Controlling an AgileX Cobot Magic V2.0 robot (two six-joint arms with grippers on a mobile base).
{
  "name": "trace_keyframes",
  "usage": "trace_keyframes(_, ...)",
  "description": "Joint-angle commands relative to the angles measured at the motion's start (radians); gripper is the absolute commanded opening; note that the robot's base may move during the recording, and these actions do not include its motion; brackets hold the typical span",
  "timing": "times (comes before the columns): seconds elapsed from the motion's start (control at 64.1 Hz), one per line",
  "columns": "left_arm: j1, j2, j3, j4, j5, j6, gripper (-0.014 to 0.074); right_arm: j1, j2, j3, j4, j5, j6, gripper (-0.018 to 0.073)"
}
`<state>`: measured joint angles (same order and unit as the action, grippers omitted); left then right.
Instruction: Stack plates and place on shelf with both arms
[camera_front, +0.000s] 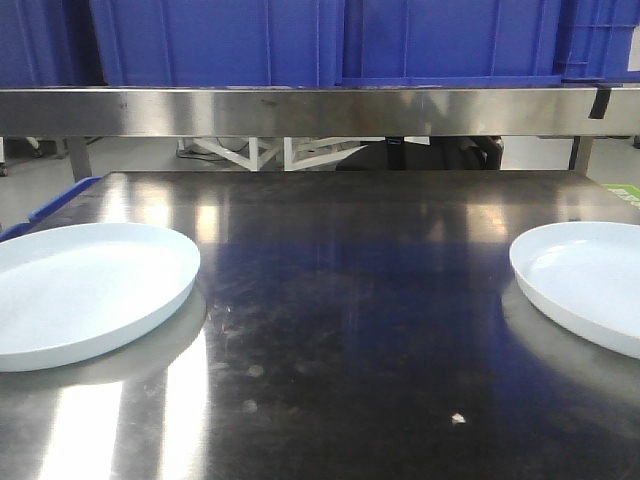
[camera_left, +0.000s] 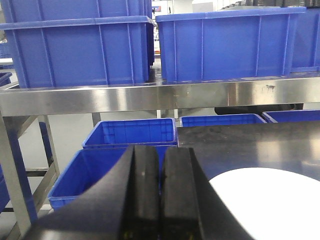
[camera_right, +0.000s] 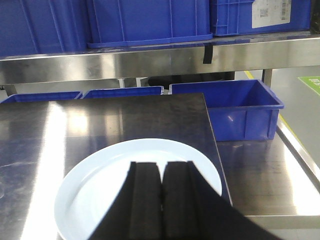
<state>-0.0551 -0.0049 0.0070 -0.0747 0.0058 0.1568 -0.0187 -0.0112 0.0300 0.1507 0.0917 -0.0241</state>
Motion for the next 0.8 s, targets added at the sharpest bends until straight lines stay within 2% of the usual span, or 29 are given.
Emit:
trace_keyframes(0.0, 0.003, -0.020, 0.004, -0.008, -0.085, -0.005, 0.0080, -0.005, -0.018, 0.000, -0.005, -0.098, -0.009, 0.0042)
trace_keyframes(0.608, 0.003, -0.020, 0.004, -0.008, -0.083, -0.005, 0.0080, -0.005, -0.018, 0.000, -0.005, -0.098, -0.009, 0.0042)
trace_keyframes(0.78, 0.003, -0.013, -0.026, -0.012, -0.026, -0.005, 0.0081, -0.005, -0.018, 0.000, -0.005, -0.098, -0.009, 0.0042)
